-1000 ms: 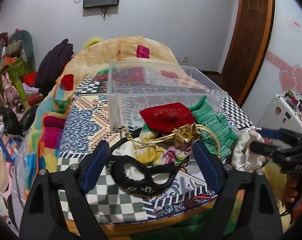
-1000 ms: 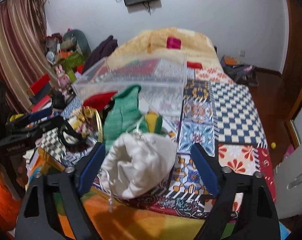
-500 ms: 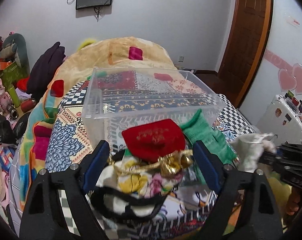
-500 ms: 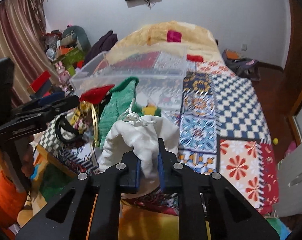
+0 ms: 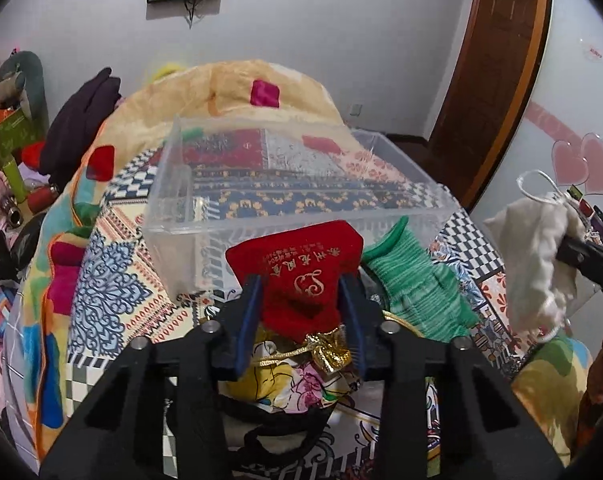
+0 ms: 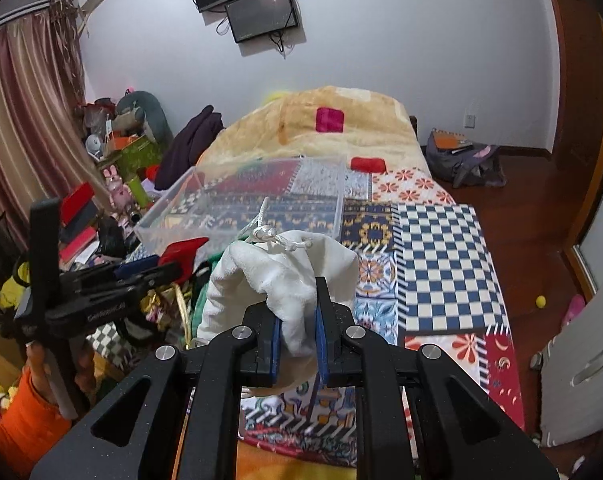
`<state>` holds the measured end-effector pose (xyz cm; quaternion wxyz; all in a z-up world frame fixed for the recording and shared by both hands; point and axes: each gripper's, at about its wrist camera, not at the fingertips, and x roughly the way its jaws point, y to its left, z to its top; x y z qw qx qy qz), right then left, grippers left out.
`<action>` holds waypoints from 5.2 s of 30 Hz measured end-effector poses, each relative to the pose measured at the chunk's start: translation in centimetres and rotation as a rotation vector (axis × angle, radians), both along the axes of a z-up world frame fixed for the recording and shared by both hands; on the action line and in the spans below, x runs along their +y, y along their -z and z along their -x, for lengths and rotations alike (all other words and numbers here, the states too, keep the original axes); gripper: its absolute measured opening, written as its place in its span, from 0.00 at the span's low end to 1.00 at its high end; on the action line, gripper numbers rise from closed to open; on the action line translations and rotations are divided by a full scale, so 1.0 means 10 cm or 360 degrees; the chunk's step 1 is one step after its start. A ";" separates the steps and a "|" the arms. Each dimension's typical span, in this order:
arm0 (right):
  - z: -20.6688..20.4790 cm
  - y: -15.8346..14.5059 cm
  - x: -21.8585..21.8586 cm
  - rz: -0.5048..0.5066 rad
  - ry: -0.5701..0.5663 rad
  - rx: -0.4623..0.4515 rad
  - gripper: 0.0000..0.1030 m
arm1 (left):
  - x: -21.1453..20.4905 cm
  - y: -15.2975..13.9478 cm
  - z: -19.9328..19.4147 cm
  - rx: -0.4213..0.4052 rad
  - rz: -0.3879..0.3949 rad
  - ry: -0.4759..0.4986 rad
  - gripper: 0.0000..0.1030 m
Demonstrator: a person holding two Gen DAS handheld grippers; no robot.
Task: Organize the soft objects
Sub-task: 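Grasp the white drawstring bag with the right tool while the left tool grasps the red pouch, then lower the red pouch into the box with the left tool while the right tool drops the white bag in, then grasp the floral cloth with the left tool while the right tool grasps the green knit glove, then carry the floral cloth into the box and open the left tool while the right tool releases the glove inside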
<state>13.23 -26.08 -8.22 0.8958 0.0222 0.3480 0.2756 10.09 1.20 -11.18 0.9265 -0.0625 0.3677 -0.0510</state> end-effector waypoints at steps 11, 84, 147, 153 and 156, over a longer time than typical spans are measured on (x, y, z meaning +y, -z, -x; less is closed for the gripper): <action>-0.23 -0.30 0.19 -0.0015 0.0014 -0.0169 0.12 | 0.19 -0.39 0.09 -0.0148 0.0046 -0.0030 0.26; -0.25 0.06 0.73 0.0141 -0.0164 -0.0102 0.87 | 0.13 -0.21 0.08 -0.0058 -0.0166 -0.0025 0.91; -0.54 -0.41 0.72 0.0069 -0.0093 -0.0387 0.17 | 0.33 -0.65 -0.57 -0.0218 -0.0053 -0.0054 0.08; -0.74 -0.16 0.80 0.0147 -0.0093 -0.0294 0.17 | 0.24 -0.42 -0.84 -0.0110 -0.0088 0.0002 0.08; -0.84 -0.01 0.84 0.0195 -0.0093 -0.0233 0.17 | 0.18 -0.29 -0.95 -0.0039 -0.0109 0.0038 0.08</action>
